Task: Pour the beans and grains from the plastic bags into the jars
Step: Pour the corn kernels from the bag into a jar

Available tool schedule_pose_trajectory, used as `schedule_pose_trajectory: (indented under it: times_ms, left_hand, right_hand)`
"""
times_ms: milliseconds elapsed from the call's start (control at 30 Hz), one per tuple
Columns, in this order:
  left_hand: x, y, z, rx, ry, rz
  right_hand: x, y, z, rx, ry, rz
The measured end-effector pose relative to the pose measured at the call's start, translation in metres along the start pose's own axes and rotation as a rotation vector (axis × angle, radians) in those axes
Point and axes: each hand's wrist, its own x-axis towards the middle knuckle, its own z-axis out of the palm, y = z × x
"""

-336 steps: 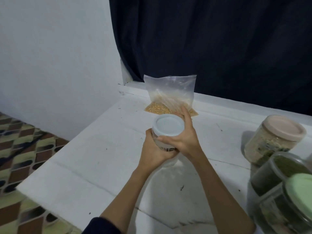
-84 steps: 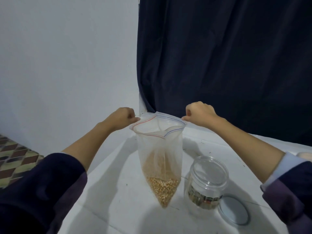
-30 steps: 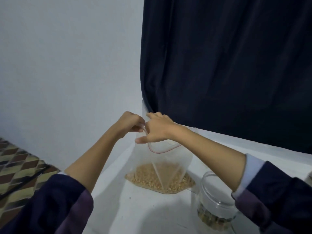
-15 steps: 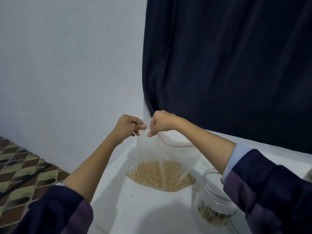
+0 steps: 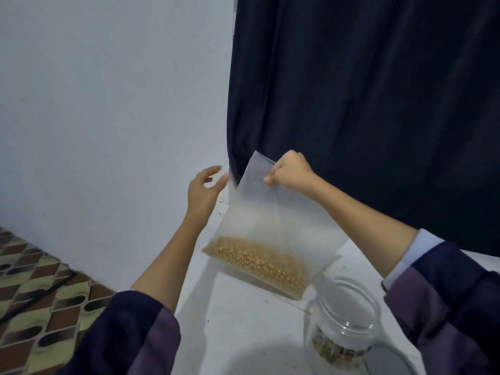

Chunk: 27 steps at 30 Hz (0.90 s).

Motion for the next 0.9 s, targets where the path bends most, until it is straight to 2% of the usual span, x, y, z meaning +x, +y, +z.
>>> schedule_pose_trajectory:
  times_ms: [133,200,300,400,533,667,767,900]
  left_hand:
    - [-0.018,-0.033,0.002,-0.264,0.24,-0.279]
    - [-0.032,-0.046,0.014,-0.431,0.196,-0.423]
    - [-0.054,-0.061,0.038,-0.713,-0.033,-0.542]
    - [-0.062,-0.052,0.057,-0.842,-0.153,-0.551]
    - [-0.055,-0.032,0.067,-0.947,-0.141,-0.497]
    - [-0.052,-0.012,0.073,-1.121,-0.165,-0.542]
    - [-0.047,-0.005,0.074,-1.127,-0.188,-0.592]
    - [-0.03,0.007,0.064,-1.041,-0.189,-0.564]
  right_hand:
    - [0.006,-0.002,-0.03,0.094,0.144,0.001]
    - [0.006,-0.01,-0.044,0.14,0.179,-0.016]
    - [0.006,-0.026,-0.061,0.204,0.216,-0.052]
    - [0.003,-0.033,-0.076,0.247,0.238,-0.065]
    - [-0.004,-0.024,-0.088,0.326,0.266,-0.044]
    - [-0.016,-0.018,-0.09,0.387,0.273,-0.017]
    - [-0.028,-0.016,-0.092,0.408,0.296,-0.021]
    - [-0.048,-0.008,-0.104,0.489,0.345,-0.011]
